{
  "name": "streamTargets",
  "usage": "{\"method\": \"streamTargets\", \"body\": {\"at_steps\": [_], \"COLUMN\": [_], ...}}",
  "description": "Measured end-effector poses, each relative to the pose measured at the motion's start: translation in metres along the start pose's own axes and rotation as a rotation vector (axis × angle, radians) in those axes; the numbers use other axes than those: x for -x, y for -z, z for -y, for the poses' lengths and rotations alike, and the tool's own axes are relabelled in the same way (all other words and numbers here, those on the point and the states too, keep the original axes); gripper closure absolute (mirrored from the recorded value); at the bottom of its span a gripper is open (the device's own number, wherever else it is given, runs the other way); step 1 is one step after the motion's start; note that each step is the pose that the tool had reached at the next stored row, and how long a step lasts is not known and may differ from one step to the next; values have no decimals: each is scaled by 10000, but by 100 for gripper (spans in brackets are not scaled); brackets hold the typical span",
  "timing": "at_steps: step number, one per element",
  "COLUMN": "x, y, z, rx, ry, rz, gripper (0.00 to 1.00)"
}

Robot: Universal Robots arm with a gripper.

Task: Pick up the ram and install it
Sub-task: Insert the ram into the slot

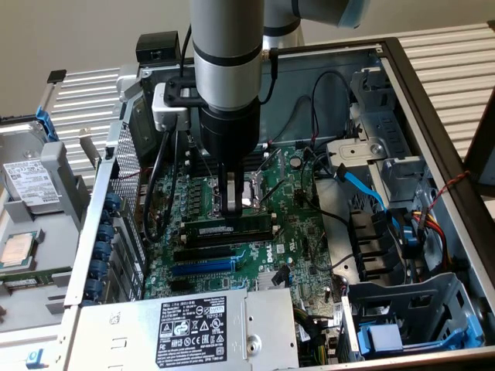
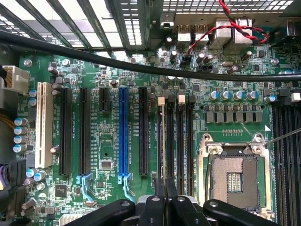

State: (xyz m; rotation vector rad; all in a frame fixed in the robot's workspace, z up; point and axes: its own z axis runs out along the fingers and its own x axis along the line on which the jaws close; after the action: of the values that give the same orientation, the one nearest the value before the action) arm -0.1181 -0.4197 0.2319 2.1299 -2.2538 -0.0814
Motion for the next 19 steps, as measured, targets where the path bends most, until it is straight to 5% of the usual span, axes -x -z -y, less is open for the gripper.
{"method": "streamTargets", "body": {"at_steps": [16,19], "x": [0,0], "y": [-1,-1], "z": [0,0], "rx": [-1,-1], "ry": [0,0], "rz": [1,1], "gripper": [88,80]}}
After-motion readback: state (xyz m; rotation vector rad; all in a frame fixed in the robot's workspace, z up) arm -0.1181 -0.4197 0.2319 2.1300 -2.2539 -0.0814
